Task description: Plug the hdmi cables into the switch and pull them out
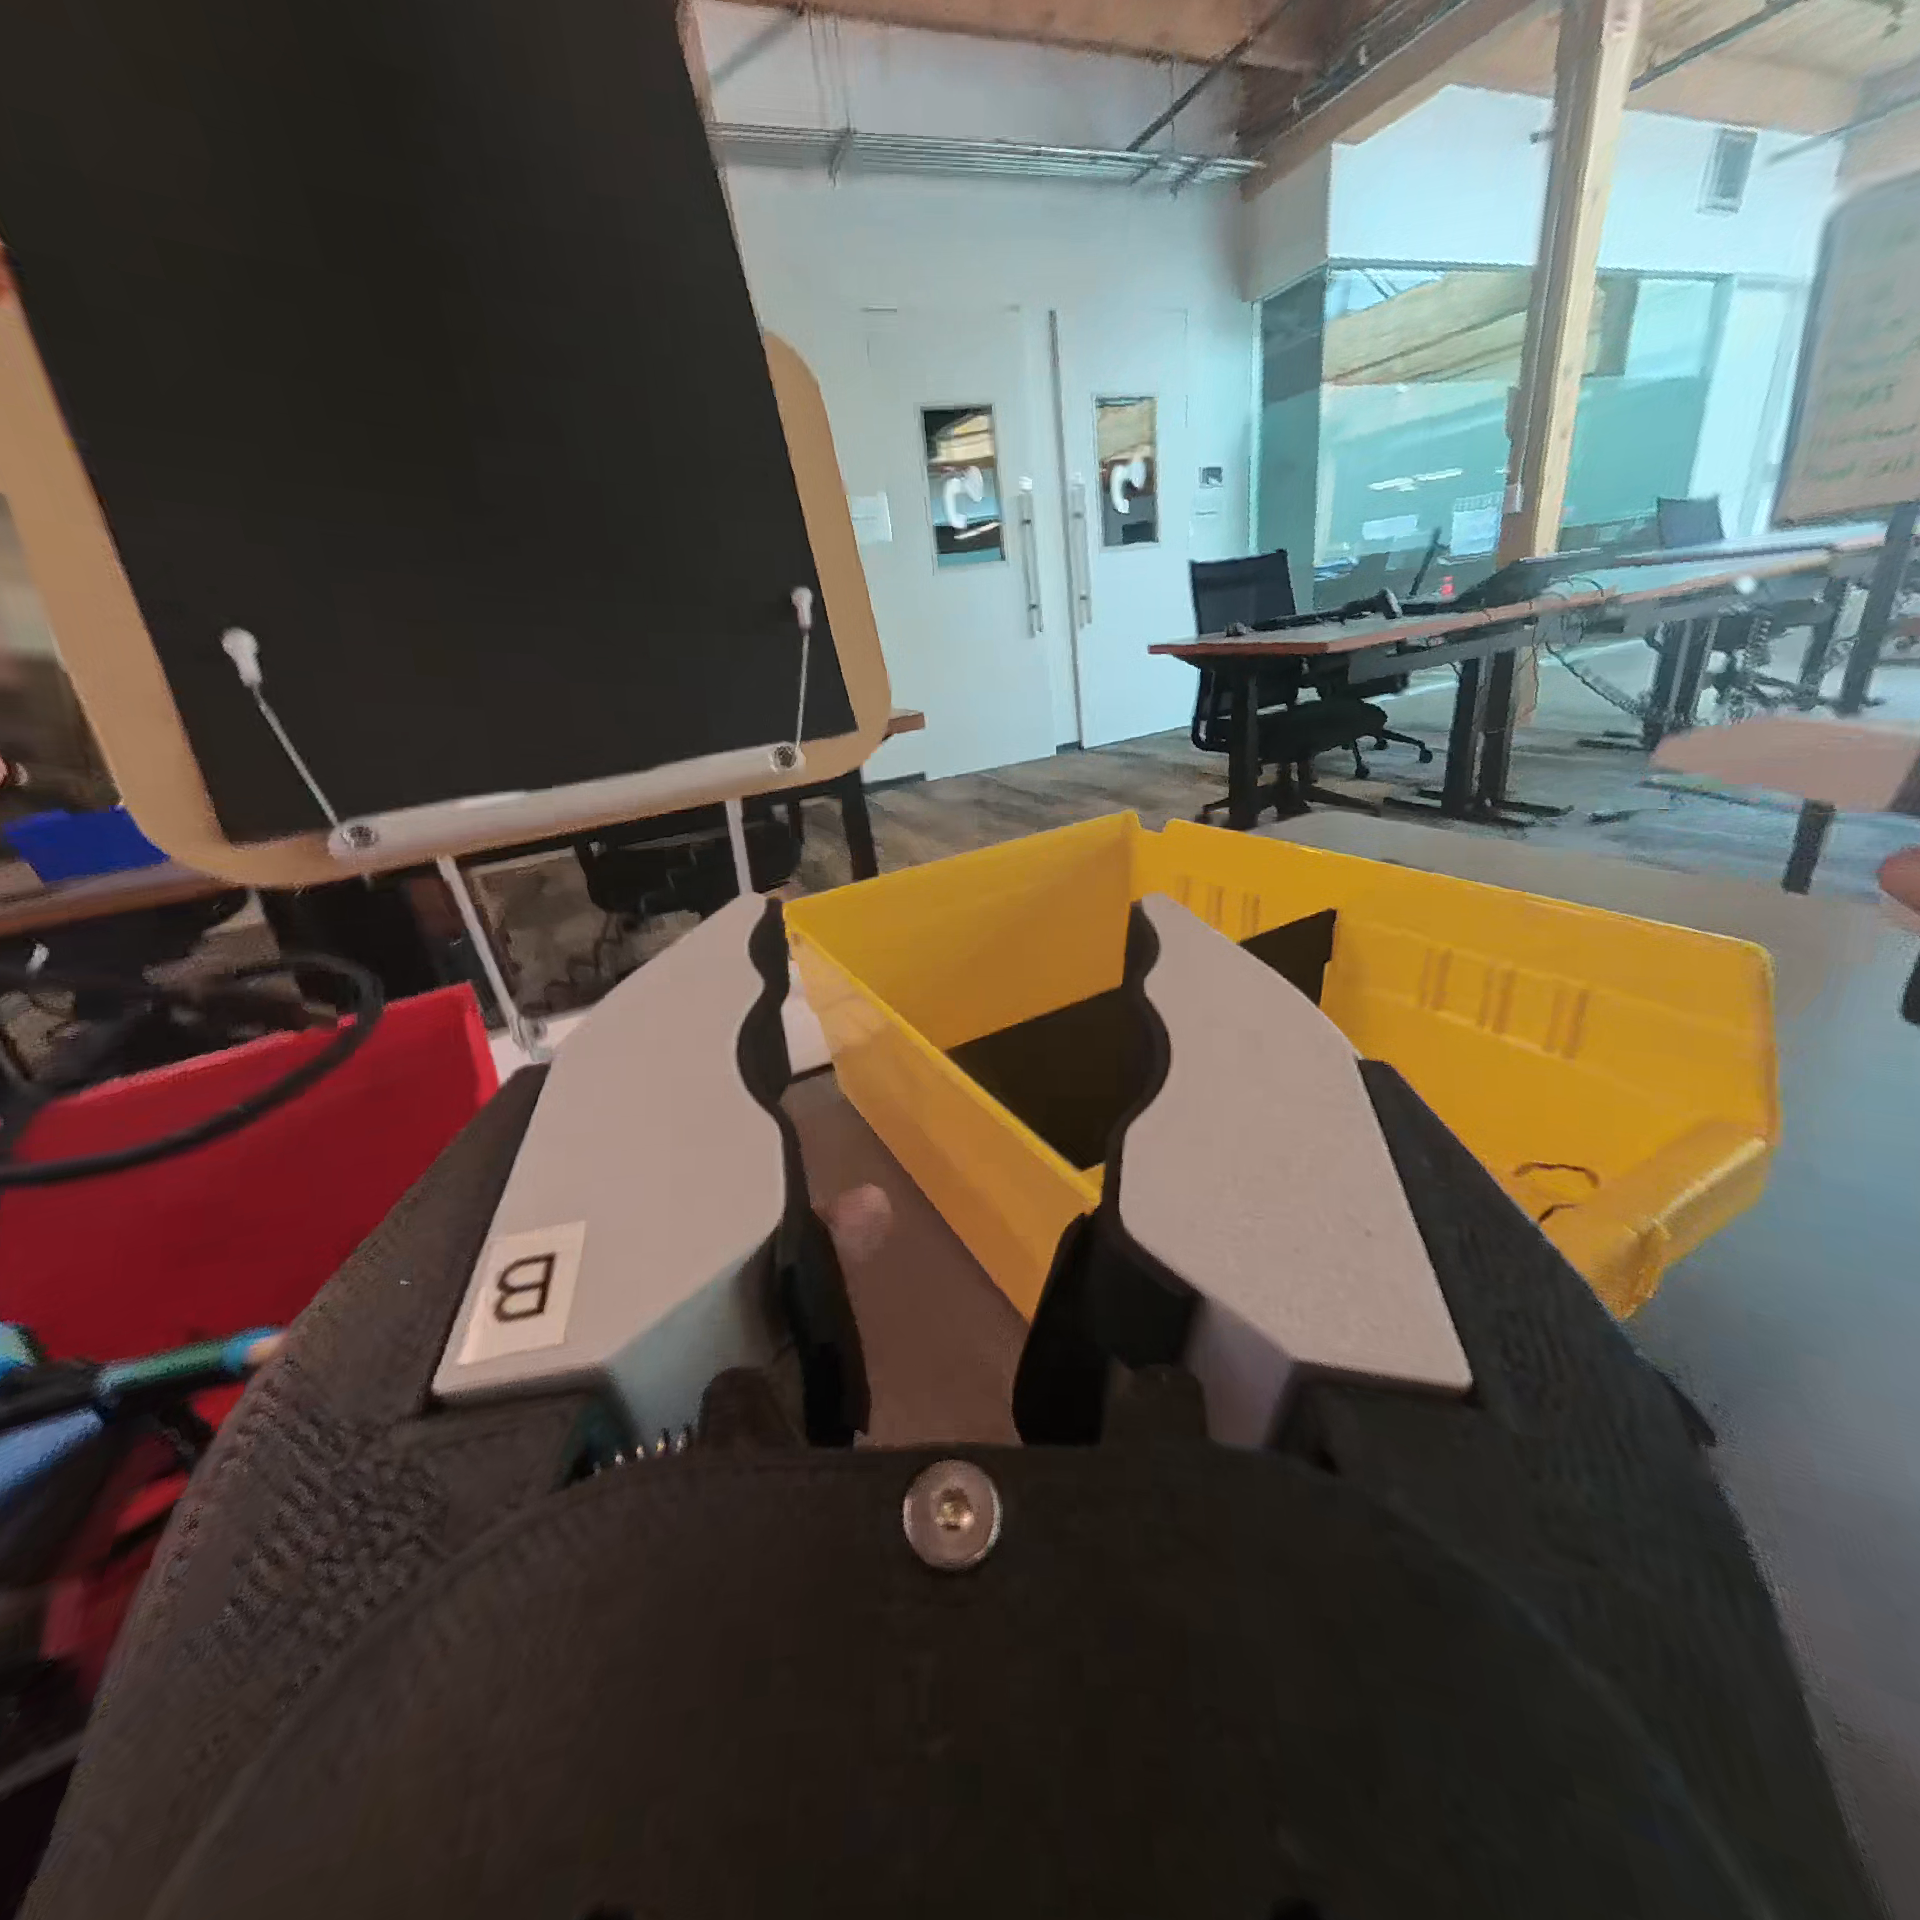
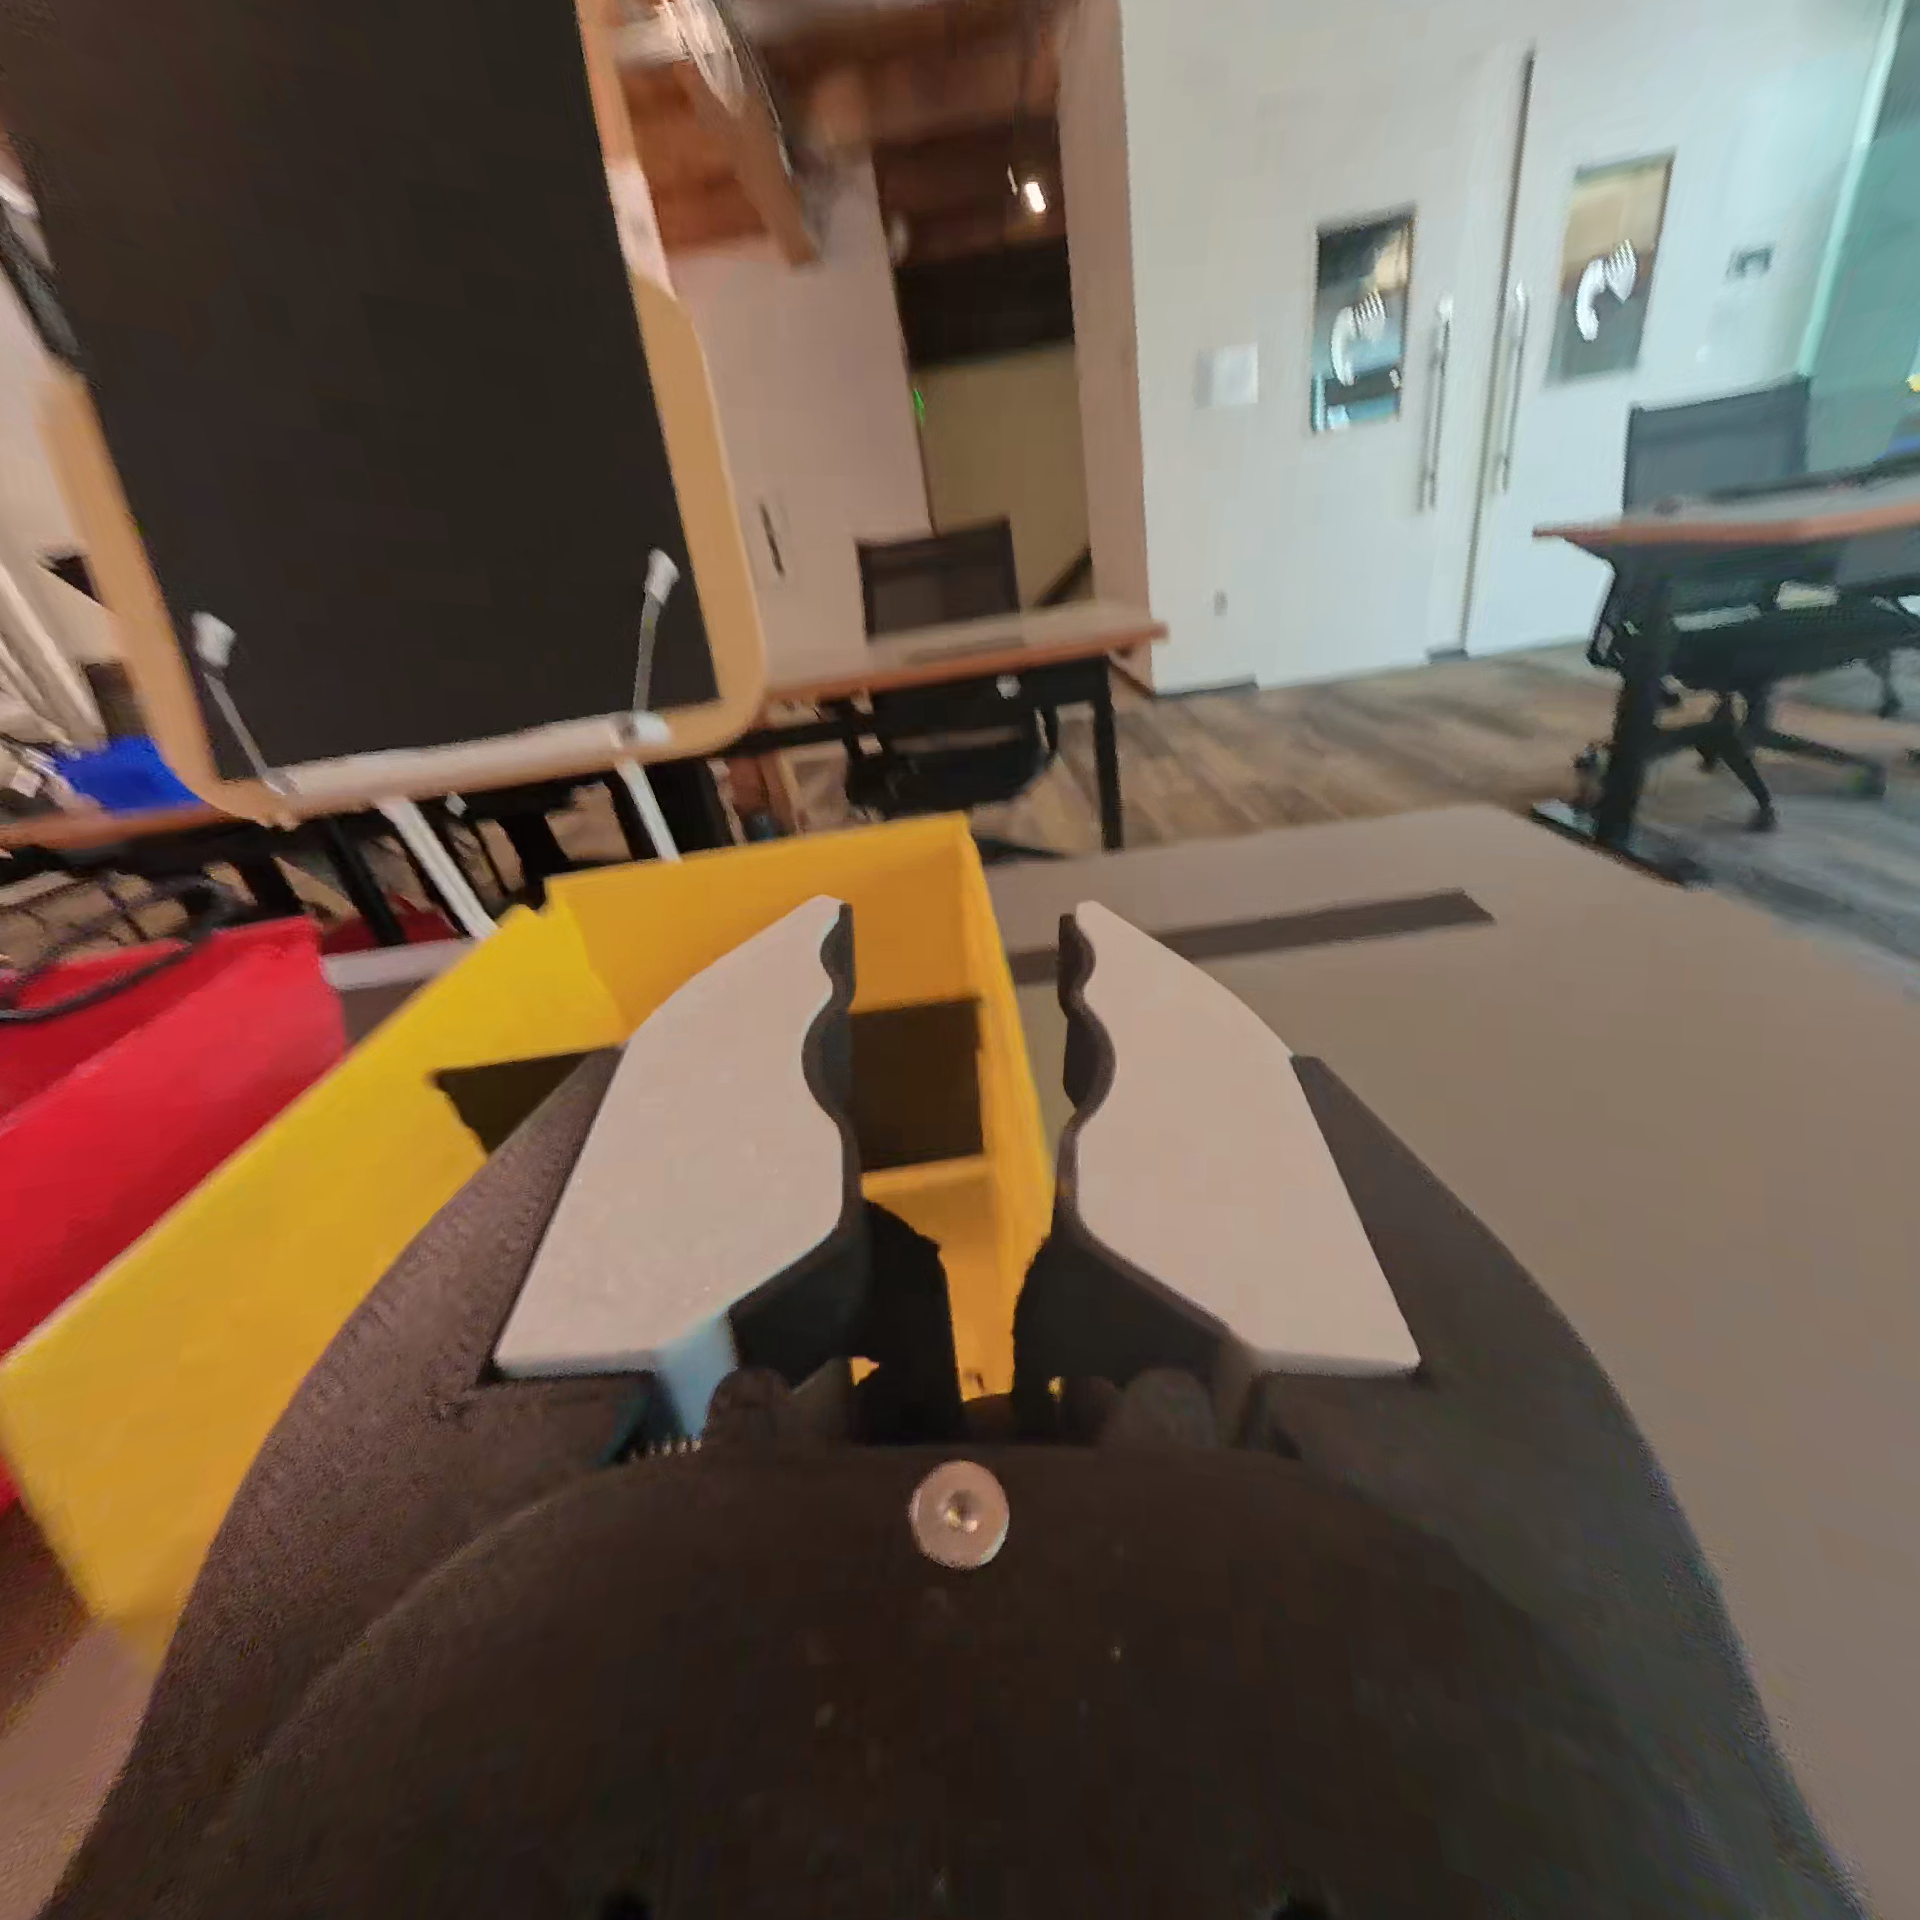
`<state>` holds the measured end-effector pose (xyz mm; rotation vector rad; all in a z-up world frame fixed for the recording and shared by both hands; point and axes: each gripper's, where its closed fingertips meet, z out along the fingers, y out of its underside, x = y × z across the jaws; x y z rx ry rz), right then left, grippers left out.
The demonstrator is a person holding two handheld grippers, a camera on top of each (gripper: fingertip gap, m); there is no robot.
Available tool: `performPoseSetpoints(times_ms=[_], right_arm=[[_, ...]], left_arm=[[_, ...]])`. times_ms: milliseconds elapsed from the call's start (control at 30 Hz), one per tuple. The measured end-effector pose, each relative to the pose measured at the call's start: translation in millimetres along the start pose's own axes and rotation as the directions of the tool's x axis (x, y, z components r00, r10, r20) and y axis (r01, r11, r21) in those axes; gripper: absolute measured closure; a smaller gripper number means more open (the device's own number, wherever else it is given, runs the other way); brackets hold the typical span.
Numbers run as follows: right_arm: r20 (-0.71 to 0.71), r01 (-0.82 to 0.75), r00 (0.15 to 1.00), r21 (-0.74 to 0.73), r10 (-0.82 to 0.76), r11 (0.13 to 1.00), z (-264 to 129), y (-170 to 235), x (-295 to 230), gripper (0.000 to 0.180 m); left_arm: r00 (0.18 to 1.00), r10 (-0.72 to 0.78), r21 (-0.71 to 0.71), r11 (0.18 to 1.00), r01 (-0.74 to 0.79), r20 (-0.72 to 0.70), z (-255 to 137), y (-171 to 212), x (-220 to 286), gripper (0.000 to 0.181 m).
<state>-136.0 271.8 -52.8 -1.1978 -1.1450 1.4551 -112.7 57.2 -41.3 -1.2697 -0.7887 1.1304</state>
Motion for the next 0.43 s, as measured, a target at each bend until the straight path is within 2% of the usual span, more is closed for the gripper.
performPoseSetpoints(times_ms=[67, 167, 233, 300, 367, 433], right_arm=[[0.102, -0.016, 0.995, 0.114, 0.004, 0.993, -5, -17, -17, 0.139], [0.368, -0.023, 0.928, 0.206, -0.056, 0.978, -19, -32, -65, 0.142], [0.597, 0.025, 0.796, 0.131, -0.099, 0.991, -32, -20, -109, 0.144], [0.775, 0.155, 0.625, -0.004, -0.095, 0.988, -49, 10, -144, 0.127], [0.852, 0.324, 0.516, -0.097, -0.090, 0.941, -60, 43, -163, 0.112], [0.873, 0.449, 0.473, -0.118, -0.123, 0.886, -63, 68, -171, 0.107]], left_arm=[[0.991, 0.042, -0.057, 0.997, -0.049, -0.127, -10, -8, 5, 0.120], [0.914, 0.090, -0.258, 0.944, -0.205, -0.395, -51, 13, 7, 0.120], [0.850, 0.135, -0.360, 0.864, -0.353, -0.509, -84, 41, -13, 0.118], [0.791, 0.199, -0.418, 0.760, -0.497, -0.579, -114, 73, -43, 0.119], [0.775, 0.235, -0.439, 0.711, -0.549, -0.587, -132, 98, -71, 0.120], [0.807, 0.209, -0.465, 0.726, -0.507, -0.552, -139, 115, -90, 0.123]])
